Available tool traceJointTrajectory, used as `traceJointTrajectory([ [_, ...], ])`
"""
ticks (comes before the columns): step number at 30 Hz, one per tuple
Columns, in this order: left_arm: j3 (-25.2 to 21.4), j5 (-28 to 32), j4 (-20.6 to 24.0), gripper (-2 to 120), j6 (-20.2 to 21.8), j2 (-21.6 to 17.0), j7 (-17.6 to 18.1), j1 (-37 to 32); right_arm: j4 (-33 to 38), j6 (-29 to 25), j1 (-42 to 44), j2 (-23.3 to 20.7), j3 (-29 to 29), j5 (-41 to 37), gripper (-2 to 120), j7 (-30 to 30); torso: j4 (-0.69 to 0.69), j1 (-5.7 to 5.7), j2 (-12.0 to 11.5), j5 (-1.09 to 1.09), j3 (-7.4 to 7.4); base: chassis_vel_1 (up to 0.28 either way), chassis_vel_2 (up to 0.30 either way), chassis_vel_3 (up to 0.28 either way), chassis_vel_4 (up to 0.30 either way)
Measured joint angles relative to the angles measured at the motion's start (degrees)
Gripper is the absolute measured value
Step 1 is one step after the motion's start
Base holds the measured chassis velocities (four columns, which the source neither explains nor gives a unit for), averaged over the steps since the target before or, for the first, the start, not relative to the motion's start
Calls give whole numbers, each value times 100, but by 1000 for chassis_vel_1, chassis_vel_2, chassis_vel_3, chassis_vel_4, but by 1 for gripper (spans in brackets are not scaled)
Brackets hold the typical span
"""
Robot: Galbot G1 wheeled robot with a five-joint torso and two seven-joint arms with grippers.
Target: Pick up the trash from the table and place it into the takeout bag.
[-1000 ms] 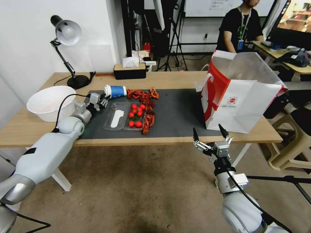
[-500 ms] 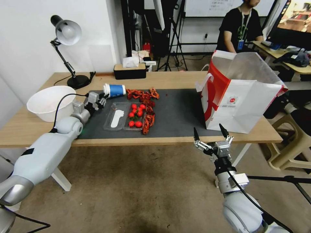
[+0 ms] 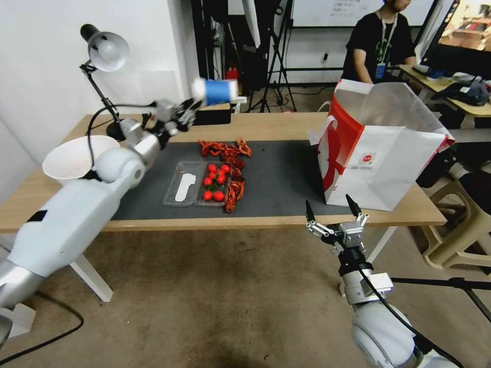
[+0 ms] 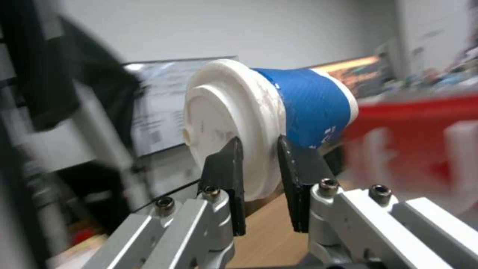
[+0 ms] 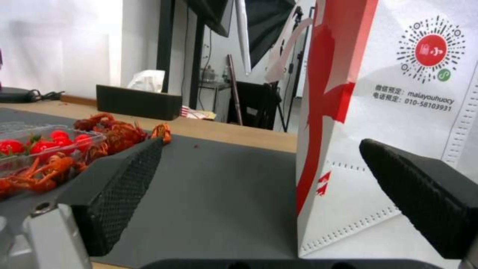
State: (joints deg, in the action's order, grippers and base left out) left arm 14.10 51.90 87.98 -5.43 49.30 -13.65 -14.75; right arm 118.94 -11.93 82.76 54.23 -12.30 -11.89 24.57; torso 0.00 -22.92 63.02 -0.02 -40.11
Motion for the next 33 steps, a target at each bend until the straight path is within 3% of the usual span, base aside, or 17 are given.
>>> traceJointTrajectory([
  [9, 1156, 478, 180, 15, -40, 684, -69, 1087, -26, 9, -32, -13, -4, -7, 100, 4, 0, 0, 0, 5, 0, 0, 0, 0, 0],
  [12, 1565, 585, 11, 15, -18, 1103, -42, 1610, -33, 10, -34, 5, -11, -8, 100, 7, -2, 0, 0, 6, 0, 0, 0, 0, 0],
  [17, 1918, 676, -209, 15, -3, 1468, -21, 1964, -34, 12, -23, 25, -27, -8, 100, 9, -1, 0, 0, 2, -1, 0, 0, 0, 0],
  [21, 2245, 696, -600, 15, -20, 1899, -14, 2197, -27, 12, -2, 31, -48, -8, 100, 11, 0, 0, 0, 2, 0, 0, 0, 0, 0],
  [23, 2497, 677, -1140, 15, -64, 2334, -39, 2302, -2, 13, 4, 38, -59, -8, 100, 14, -1, 0, 0, 3, 0, 0, 0, 0, 0],
  [30, 2704, 547, -1812, 15, -129, 2810, -102, 2338, 43, 12, 34, 57, -80, -1, 100, 22, -1, 0, 0, 2, 0, 0, 0, 0, 0],
  [33, 2720, 523, -1847, 15, -129, 2847, -107, 2346, 47, 12, 42, 59, -93, 1, 100, 23, 0, 0, 0, 2, 0, 0, 0, 0, 0],
])
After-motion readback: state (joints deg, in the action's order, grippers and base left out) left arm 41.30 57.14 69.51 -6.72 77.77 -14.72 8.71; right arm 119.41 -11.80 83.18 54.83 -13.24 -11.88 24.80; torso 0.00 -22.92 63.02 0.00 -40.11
